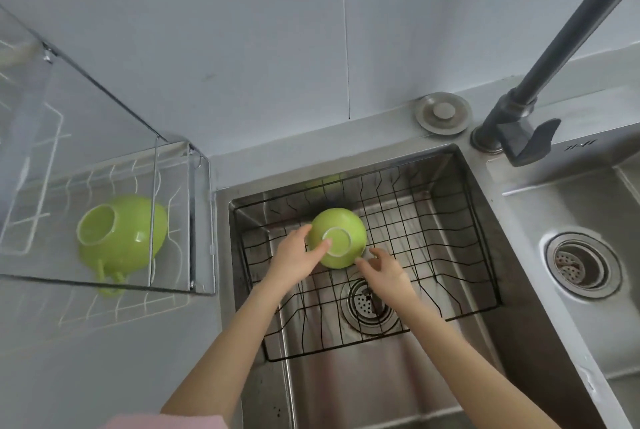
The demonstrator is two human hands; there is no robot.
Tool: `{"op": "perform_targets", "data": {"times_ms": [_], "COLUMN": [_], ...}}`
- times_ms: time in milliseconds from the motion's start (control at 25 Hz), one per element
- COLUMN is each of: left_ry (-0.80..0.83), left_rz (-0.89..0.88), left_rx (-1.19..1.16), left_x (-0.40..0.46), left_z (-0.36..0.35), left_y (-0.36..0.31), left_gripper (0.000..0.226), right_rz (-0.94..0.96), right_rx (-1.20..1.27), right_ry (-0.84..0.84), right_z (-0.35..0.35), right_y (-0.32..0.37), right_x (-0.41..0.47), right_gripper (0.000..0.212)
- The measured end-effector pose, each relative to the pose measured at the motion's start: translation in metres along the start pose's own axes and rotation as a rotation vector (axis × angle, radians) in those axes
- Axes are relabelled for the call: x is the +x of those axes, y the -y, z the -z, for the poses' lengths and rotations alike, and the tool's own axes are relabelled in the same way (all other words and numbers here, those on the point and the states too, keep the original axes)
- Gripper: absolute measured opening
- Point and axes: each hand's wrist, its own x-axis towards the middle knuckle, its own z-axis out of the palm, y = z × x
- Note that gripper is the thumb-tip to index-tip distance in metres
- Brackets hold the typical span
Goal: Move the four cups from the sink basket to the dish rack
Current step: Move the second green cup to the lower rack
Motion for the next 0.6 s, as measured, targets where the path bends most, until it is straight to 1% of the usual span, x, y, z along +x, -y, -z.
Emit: {"op": "perform_targets", "data": {"times_ms": [120, 200, 320, 440, 600], "left_ry": [0.011, 0.007, -0.013, -0.032, -0.073], "left_rz": [0.032, 0.039, 0.051, 0.072, 0.064], "left_rx": [-0.039, -0.012, -0.021, -0.084, -0.077], "left_x": [0.017, 0.023, 0.028, 0.03, 0.023], "left_z": [-0.004, -0.007, -0.012, -0.012, -0.015], "left_y": [-0.003, -0.003, -0.001, -0.001, -0.006], "left_gripper": [0.066, 0.07, 0.069, 0.068, 0.065], "right_rz": [-0.047, -0.065, -0.077, -0.072, -0.039], "right_rx": [0.097, 0.14, 0.185, 0.187, 0.092], "right_ry": [-0.006, -0.013, -0.028, -0.04, -0.043], "right_z": [-0.005, -0.01, -0.015, -0.015, -0.014], "right_y": [0.003, 0.002, 0.001, 0.001, -0.001], "right_x": [0.016, 0.025, 0.033, 0.035, 0.028], "right_gripper": [0.049, 0.052, 0.057, 0.057, 0.043]}}
